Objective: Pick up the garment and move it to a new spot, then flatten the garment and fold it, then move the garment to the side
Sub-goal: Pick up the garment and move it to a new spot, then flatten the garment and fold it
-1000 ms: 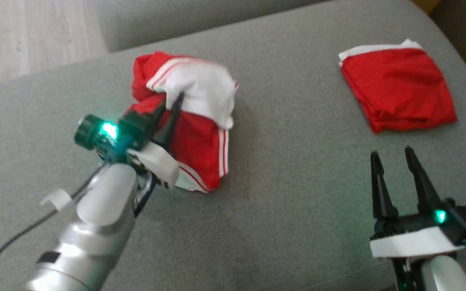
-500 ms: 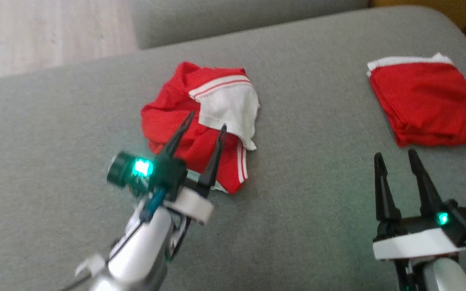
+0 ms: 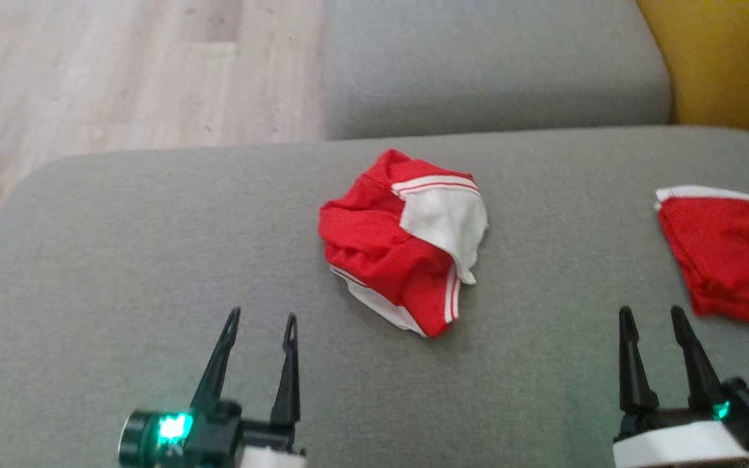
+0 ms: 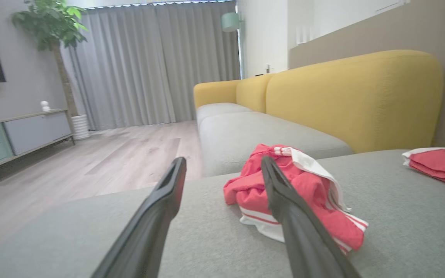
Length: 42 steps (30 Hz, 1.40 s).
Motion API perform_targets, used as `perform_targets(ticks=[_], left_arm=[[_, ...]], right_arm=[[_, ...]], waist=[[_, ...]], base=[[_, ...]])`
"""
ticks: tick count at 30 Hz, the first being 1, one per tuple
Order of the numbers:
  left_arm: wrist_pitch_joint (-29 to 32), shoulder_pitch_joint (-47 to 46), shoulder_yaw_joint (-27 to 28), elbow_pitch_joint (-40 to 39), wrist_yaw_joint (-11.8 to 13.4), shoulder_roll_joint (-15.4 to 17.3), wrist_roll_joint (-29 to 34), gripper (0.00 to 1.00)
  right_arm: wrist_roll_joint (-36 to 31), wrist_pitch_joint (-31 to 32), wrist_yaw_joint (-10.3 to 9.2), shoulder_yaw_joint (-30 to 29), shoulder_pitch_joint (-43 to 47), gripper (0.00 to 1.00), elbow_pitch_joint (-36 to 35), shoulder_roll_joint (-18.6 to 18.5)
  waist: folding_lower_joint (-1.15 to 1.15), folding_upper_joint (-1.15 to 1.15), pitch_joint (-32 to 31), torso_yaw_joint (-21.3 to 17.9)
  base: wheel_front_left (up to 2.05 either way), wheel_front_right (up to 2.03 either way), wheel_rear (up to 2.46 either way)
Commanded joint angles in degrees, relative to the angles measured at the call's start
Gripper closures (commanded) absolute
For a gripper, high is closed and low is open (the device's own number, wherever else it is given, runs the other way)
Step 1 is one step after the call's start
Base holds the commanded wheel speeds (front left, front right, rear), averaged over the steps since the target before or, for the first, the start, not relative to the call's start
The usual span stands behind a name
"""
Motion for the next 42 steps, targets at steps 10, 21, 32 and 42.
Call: perform_targets(ticks=[10,21,32,42], left_arm=[[-0.54,5.86,5.81,-7.35,2.05,-0.56,1.94,0.00],[-0.54,6.98,7.58,-7.67,1.02,-1.06,2.73,0.00],[-0.54,7.04,8.44,-7.08,0.55,-1.58,3.09,0.00],[-0.54,6.71,8.38,-6.66,0.40,-1.90,3.20,0.00]], right_arm=[[-0.71,-0.30,0.37,1.19,2.41,0.00,-1.87,-0.09],[-0.73,-0.30,0.37,2.07,3.04,0.00,-2.03,-0.07],[-0.83,-0.30,0.37,2.27,3.41,0.00,-2.12,-0.06],[-1.19,-0.30,0.37,2.05,3.15,0.00,-2.51,-0.06]], waist=[[0.02,0.00,-3.17,3.59],[0.02,0.00,-4.06,3.38],[0.02,0.00,-4.14,3.09],[0.02,0.00,-3.67,2.85]], base=[[0.00,0.00,0.00],[0.00,0.00,0.00],[0.00,0.00,0.00],[0.00,0.00,0.00]])
